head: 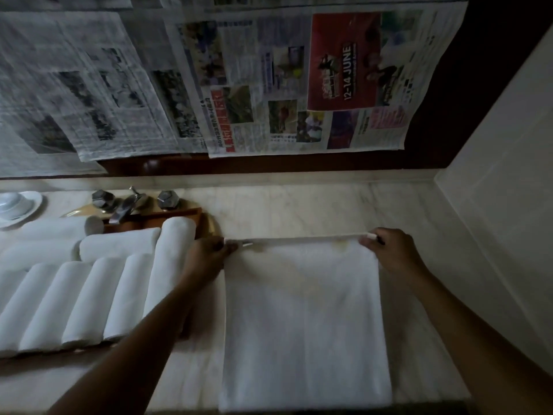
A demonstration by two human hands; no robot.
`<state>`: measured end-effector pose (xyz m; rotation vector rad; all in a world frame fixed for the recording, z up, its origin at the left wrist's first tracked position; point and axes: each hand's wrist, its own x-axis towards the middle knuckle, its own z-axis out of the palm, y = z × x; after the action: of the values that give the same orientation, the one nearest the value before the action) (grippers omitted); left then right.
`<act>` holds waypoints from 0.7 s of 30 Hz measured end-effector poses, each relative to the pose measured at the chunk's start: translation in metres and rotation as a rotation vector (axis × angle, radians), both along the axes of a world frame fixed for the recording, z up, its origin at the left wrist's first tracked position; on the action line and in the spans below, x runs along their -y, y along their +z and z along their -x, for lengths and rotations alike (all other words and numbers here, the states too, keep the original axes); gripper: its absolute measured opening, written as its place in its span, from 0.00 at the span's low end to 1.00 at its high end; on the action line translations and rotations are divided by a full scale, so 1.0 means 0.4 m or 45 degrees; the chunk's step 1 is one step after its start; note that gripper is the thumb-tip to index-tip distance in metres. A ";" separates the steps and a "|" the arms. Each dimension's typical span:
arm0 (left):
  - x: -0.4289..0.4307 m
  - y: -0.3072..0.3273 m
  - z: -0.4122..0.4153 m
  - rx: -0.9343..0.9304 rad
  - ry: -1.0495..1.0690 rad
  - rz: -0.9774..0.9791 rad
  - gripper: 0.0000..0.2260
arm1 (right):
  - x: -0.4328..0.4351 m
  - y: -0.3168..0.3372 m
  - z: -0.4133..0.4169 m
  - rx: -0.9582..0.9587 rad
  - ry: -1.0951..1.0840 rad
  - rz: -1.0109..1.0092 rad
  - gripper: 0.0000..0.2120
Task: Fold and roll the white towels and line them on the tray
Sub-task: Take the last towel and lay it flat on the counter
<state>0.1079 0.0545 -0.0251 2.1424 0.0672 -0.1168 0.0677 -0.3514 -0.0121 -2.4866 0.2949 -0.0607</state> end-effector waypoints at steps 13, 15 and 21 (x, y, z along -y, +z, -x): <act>0.118 -0.046 -0.608 0.051 0.165 -0.208 0.11 | 0.048 -0.060 -0.593 0.127 -0.146 -0.089 0.18; 0.146 -0.078 -0.638 0.094 0.219 -0.276 0.09 | 0.038 -0.108 -0.632 0.061 -0.195 -0.139 0.10; 0.285 -0.270 -0.486 0.326 -0.057 -0.608 0.25 | -0.097 -0.323 -0.545 0.187 -0.004 0.035 0.27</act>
<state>0.3025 -0.0595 -0.1330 2.6179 -0.1137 0.1650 0.2859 -0.3127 -0.1413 -2.4930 0.2370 -0.2493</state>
